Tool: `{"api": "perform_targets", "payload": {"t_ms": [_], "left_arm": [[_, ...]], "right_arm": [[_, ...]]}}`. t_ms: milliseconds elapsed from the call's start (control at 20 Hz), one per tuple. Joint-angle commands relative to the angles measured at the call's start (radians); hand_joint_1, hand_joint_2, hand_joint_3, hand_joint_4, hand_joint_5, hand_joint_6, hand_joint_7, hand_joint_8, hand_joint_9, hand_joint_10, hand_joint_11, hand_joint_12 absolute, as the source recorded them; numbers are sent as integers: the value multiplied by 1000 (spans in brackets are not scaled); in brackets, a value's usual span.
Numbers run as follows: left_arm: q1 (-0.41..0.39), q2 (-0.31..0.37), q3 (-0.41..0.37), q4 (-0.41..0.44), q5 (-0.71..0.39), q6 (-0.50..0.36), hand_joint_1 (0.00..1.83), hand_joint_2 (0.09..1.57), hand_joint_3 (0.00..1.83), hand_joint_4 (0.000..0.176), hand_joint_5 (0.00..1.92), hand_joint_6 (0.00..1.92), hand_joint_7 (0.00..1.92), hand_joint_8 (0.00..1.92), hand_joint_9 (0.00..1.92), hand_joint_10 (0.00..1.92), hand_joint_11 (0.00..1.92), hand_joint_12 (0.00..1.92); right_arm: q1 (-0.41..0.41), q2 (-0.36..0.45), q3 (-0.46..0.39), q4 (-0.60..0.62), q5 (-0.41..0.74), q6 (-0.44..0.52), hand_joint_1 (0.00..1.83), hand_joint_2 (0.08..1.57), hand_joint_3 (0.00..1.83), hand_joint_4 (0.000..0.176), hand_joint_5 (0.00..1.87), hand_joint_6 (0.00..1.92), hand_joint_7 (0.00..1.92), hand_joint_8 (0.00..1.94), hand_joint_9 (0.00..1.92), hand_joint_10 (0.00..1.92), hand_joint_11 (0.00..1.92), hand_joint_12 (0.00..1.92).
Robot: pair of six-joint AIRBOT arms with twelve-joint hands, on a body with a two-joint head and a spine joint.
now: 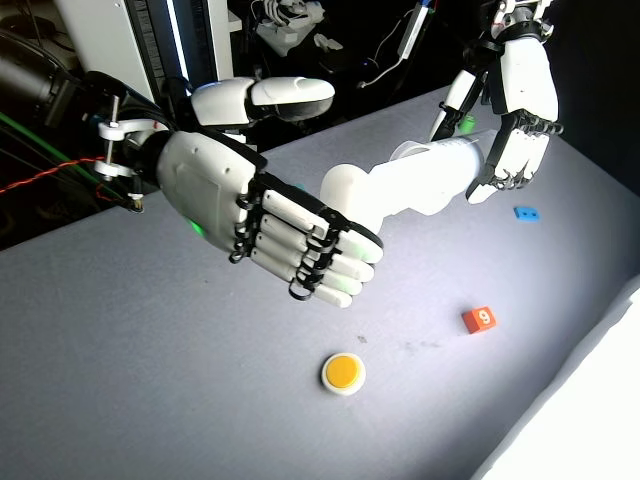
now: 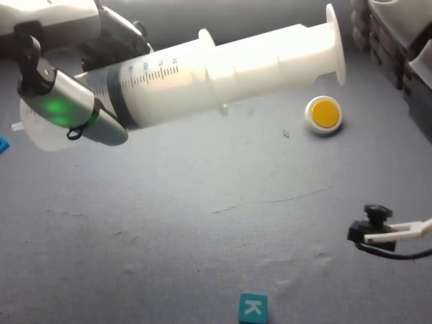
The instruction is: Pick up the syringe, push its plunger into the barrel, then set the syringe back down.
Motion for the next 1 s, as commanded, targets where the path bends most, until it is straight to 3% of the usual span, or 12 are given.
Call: {"api": "perform_targets", "payload": {"t_ms": [0,400,600,950], "left_arm": [[-16,-2,-5,2,-101,-12,1382,1077,0,0,962,1084,1167,583,951,1116,736,1243],[-24,-1,-18,4,-97,-12,1384,1077,0,0,947,1056,1165,604,957,1138,744,1247],[-24,2,-17,4,-91,-12,1380,1080,1,0,958,1122,1168,568,936,1114,732,1241],[-21,1,-9,4,-85,-12,1382,1079,2,0,961,1055,1140,637,952,1153,735,1322]], "right_arm": [[19,0,5,-82,109,-7,0,1125,0,0,0,0,0,0,0,0,0,0],[26,-70,31,-111,116,-126,0,1114,0,0,0,0,0,0,0,0,0,0],[43,-110,37,-128,67,-175,0,1127,0,0,0,0,0,0,0,0,0,0],[59,-174,41,-129,24,-243,0,1134,2,0,0,0,0,0,0,0,0,0]]}}
